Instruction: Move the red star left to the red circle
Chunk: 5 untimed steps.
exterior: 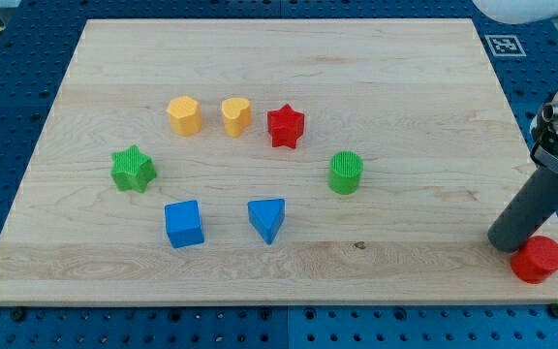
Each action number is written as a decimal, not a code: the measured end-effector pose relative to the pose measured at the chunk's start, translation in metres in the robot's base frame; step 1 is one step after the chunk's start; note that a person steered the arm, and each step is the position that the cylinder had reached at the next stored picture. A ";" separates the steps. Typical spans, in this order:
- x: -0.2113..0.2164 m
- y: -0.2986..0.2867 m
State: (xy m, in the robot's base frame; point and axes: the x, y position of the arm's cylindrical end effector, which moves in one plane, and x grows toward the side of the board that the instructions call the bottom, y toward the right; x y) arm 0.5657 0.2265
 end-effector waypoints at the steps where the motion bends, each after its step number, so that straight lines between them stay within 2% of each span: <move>1: -0.040 0.000; 3: -0.121 -0.012; 5: -0.129 -0.103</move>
State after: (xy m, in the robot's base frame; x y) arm 0.4365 0.1234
